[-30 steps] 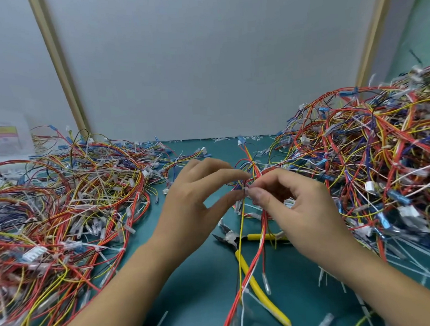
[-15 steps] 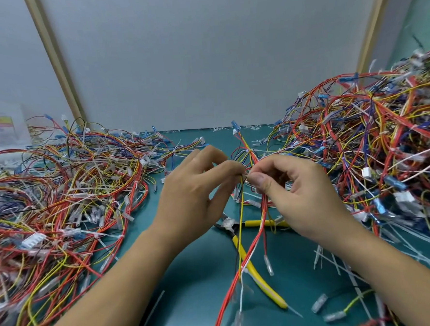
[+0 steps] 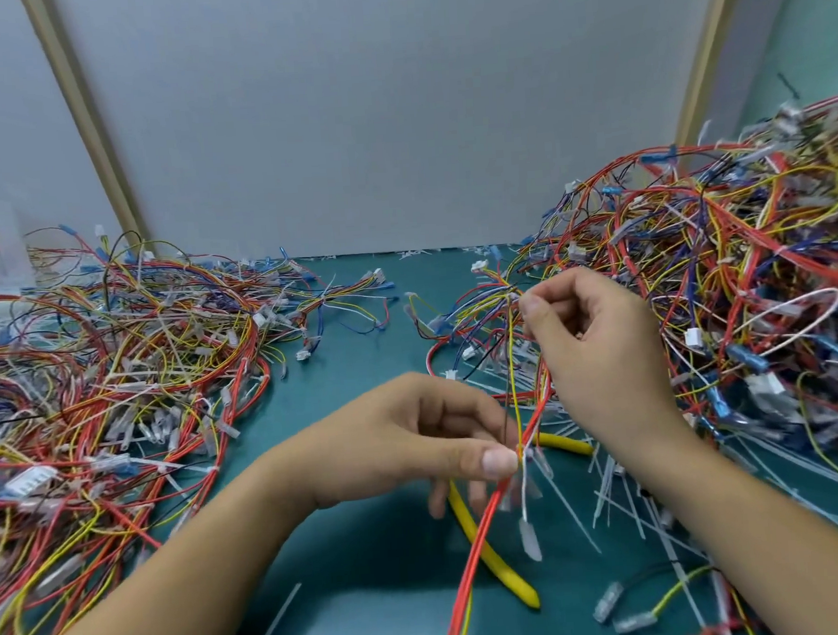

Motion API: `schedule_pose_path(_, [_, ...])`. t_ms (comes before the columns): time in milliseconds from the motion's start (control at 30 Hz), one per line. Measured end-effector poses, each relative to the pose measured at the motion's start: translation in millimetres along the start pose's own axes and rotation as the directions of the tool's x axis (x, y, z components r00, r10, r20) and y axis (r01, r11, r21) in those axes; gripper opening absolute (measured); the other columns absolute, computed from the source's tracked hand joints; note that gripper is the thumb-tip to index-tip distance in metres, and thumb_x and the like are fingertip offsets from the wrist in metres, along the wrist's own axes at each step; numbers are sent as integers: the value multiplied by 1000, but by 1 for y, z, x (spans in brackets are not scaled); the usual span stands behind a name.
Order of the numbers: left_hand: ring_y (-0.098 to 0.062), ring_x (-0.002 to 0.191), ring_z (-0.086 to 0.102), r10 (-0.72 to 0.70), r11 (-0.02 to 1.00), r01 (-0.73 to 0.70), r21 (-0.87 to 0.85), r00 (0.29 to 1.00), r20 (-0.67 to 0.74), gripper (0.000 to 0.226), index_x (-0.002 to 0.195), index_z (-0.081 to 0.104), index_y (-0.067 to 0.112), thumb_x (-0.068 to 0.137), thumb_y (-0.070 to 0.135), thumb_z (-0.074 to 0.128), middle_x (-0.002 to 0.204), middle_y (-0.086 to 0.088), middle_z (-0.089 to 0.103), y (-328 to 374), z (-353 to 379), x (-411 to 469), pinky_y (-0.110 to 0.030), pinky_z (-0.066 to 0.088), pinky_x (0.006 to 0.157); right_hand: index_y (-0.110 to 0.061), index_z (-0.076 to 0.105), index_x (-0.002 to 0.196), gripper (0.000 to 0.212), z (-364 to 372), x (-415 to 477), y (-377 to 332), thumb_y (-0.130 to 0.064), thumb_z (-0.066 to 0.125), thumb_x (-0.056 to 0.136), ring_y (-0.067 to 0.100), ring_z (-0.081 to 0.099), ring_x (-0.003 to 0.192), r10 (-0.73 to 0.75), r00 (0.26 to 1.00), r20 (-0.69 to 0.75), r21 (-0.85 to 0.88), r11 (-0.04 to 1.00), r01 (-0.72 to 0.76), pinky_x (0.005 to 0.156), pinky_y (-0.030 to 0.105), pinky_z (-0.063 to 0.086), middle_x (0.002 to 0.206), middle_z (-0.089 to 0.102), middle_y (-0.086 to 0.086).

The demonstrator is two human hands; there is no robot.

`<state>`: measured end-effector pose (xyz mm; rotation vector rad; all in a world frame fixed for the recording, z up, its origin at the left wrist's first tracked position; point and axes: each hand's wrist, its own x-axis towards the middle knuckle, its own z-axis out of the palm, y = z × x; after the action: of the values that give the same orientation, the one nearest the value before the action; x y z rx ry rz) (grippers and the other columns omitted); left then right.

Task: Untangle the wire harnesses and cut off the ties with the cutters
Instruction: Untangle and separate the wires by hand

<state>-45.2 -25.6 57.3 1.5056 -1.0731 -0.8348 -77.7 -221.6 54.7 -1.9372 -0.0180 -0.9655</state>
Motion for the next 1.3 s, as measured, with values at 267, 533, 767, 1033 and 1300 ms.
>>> schedule_pose_path(267, [-17, 65, 67, -12, 998, 1, -58, 982, -191, 4, 94, 66, 12, 91, 14, 64, 89, -14, 75, -1, -6, 1, -19, 49, 58, -25, 70, 111, 18, -1, -4, -10, -20, 65, 95, 10, 65, 84, -31, 991, 127, 85, 996, 20, 71, 25, 56, 99, 70, -9])
schedule_pose_path(533, [-30, 70, 73, 94, 973, -196, -125, 822, -561, 13, 99, 63, 4, 91, 14, 65, 83, -21, 73, 1, -21, -1, -28, 59, 61, -27, 74, 109, 23, -6, -6, -15, -18, 66, 90, 7, 52, 126, -236, 859, 454, -76, 950, 301, 108, 30, 40, 133, 58, -8])
schedule_pose_path(767, [-26, 78, 73, 105, 975, -184, -122, 871, -479, 23, 88, 63, 4, 95, 25, 55, 90, -24, 72, -3, -20, -1, -25, 57, 68, -20, 75, 100, 10, -5, -6, -10, -15, 71, 91, 15, 59, 99, -328, 849, 413, -138, 899, 415, 88, 37, 46, 96, 65, -9])
schedule_pose_path(1033, [-19, 70, 49, 145, 982, -185, -38, 865, -481, 30, 73, 57, 6, 97, 21, 51, 79, -12, 52, 0, -25, -4, -30, 44, 69, -18, 74, 95, 8, -6, -6, -10, -13, 71, 90, 15, 60, 99, -270, 912, 310, -92, 946, 311, 87, 39, 49, 96, 66, -10])
schedule_pose_path(1300, [-20, 64, 59, -11, 964, -213, -162, 573, -819, 26, 79, 54, 13, 101, 24, 48, 77, -8, 57, 3, -42, -4, -34, 48, 62, -19, 73, 96, 11, -7, -5, -11, -10, 70, 90, 12, 59, 100, -250, 912, 326, -112, 948, 299, 88, 32, 47, 97, 65, -10])
